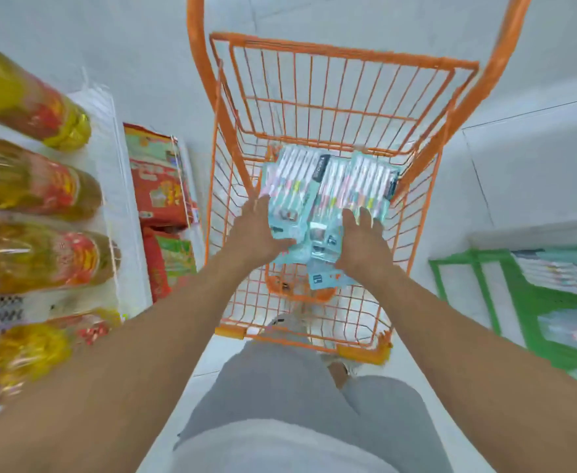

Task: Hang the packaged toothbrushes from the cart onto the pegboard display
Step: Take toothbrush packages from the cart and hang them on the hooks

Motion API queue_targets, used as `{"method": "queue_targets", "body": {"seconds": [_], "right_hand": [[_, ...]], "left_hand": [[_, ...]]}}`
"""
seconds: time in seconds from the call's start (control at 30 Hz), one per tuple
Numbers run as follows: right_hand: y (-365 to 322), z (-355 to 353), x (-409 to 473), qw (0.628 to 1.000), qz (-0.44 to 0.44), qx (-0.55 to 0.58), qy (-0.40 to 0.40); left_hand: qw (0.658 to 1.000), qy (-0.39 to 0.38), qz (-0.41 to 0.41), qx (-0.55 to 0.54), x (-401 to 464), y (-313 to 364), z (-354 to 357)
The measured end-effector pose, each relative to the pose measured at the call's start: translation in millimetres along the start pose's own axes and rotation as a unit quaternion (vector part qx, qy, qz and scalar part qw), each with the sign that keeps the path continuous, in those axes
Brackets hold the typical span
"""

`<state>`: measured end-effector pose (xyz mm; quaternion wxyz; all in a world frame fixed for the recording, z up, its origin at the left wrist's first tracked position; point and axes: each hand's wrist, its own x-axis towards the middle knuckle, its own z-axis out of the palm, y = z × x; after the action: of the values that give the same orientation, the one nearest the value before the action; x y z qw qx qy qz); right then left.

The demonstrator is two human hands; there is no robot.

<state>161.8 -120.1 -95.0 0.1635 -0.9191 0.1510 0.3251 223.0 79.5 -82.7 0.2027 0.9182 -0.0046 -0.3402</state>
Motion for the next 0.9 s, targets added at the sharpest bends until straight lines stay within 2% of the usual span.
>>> {"method": "queue_targets", "body": {"seconds": [0.07,0.13,0.23,0.37,0.47,0.57,0.6,0.67,0.73,0.77,0.83,0.9], "right_hand": [[10.0,10.1,14.8,0.998,0.045,-0.002,-0.038],[16.5,17.1,21.7,0.998,0.047,-0.010,-0.051],[17.9,21.2,26.5,0.998,0.026,-0.038,-0.034],[16.0,21.2,21.4,0.998,0.005,-0.060,0.005],[11.8,17.1,11.6,0.998,-0.006,-0.061,0.003],[3.3,6.0,5.1,0.994,-0.028,-0.091,0.061],[2.7,1.5,2.3,0.990,-0.032,-0.109,0.084],[5.1,-7.7,-5.3,0.984,-0.037,-0.120,0.130],[10.3,-16.9,-16.9,0.981,-0.040,-0.098,0.163],[11.0,-21.5,-22.1,0.981,-0.047,-0.083,0.169],[10.3,-31.7,-34.0,0.982,-0.068,-0.029,0.175],[8.2,-46.5,-46.1,0.975,-0.060,0.075,0.199]], "left_hand": [[0.996,0.006,-0.042,-0.074,14.6,-4.6,16.2],[0.985,0.036,-0.097,-0.140,24.8,0.9,25.0],[0.970,0.094,-0.172,-0.147,36.5,11.2,31.7],[0.954,0.111,-0.222,-0.170,40.2,19.1,31.0],[0.941,0.112,-0.214,-0.239,36.8,23.7,34.0],[0.921,0.124,-0.201,-0.309,27.2,31.2,36.1],[0.903,0.128,-0.208,-0.352,24.3,34.0,35.0],[0.845,0.132,-0.217,-0.471,20.1,42.5,24.7],[0.789,0.147,-0.186,-0.566,18.6,51.3,8.8],[0.776,0.164,-0.166,-0.586,16.9,54.8,-1.8],[0.771,0.196,-0.124,-0.593,10.4,61.3,-26.2],[0.803,0.230,-0.071,-0.545,1.3,62.9,-49.8]]}}
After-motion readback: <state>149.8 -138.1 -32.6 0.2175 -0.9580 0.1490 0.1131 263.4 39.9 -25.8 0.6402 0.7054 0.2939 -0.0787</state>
